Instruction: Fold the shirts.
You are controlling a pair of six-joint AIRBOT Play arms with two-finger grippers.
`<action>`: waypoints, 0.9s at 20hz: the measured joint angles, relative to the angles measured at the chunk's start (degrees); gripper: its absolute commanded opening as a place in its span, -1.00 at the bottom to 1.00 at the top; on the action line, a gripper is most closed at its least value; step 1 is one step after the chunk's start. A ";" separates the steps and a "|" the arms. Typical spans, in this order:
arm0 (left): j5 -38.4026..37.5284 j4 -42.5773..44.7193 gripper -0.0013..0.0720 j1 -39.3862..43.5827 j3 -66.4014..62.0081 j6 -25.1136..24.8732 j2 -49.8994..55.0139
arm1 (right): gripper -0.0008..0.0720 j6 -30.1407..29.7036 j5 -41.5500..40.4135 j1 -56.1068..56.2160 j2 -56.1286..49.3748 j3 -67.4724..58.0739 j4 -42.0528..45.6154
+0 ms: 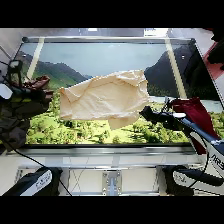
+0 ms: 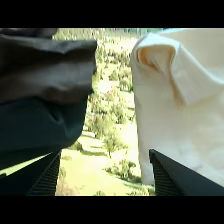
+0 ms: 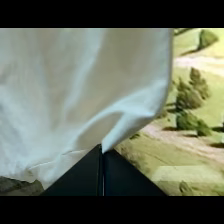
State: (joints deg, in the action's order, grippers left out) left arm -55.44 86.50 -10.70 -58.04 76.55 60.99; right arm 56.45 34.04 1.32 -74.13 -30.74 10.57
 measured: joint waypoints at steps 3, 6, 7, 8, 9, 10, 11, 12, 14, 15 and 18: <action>-1.18 -2.45 0.76 0.26 5.35 -6.58 0.44 | -0.89 -1.33 1.90 0.02 0.00 -2.01 -1.09; -1.07 -8.41 0.69 2.69 8.35 -14.91 1.75 | -0.89 -1.88 3.32 0.02 0.00 -3.41 -1.55; -0.35 -9.77 0.69 4.20 8.85 -17.33 2.16 | -0.89 -2.03 3.63 0.02 0.00 -3.67 -1.75; 0.87 -10.49 0.71 6.21 9.22 -19.74 2.60 | -0.89 -2.08 3.93 0.02 0.00 -3.87 -1.75; 2.14 -10.45 0.71 8.28 9.49 -21.49 3.02 | -0.89 -2.16 4.31 0.02 0.00 -4.00 -1.84; 3.50 -9.75 0.71 10.64 9.70 -22.86 3.50 | -0.89 -2.25 4.72 0.02 0.00 -4.09 -1.86; 4.55 -8.59 0.71 12.76 9.81 -23.67 4.07 | -0.89 -2.25 5.09 0.02 0.00 -4.15 -1.90; 5.14 -6.80 0.71 14.75 9.92 -23.98 4.79 | -0.89 -2.29 5.44 0.02 0.00 -4.22 -1.92; 5.49 -3.15 0.71 17.31 10.08 -21.94 6.56 | -0.89 -2.29 6.12 0.02 0.00 -4.26 -1.92; 5.22 -1.31 0.71 18.14 10.10 -20.28 7.56 | -0.89 -2.32 6.47 0.02 0.00 -4.28 -1.97; 5.27 4.59 0.70 19.39 10.14 -14.88 9.97 | -0.89 -2.36 6.93 -0.04 0.00 -4.31 -1.95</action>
State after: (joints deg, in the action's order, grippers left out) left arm -50.17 91.09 8.69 -47.90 61.67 70.96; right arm 54.08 40.97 1.28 -74.13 -35.05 8.62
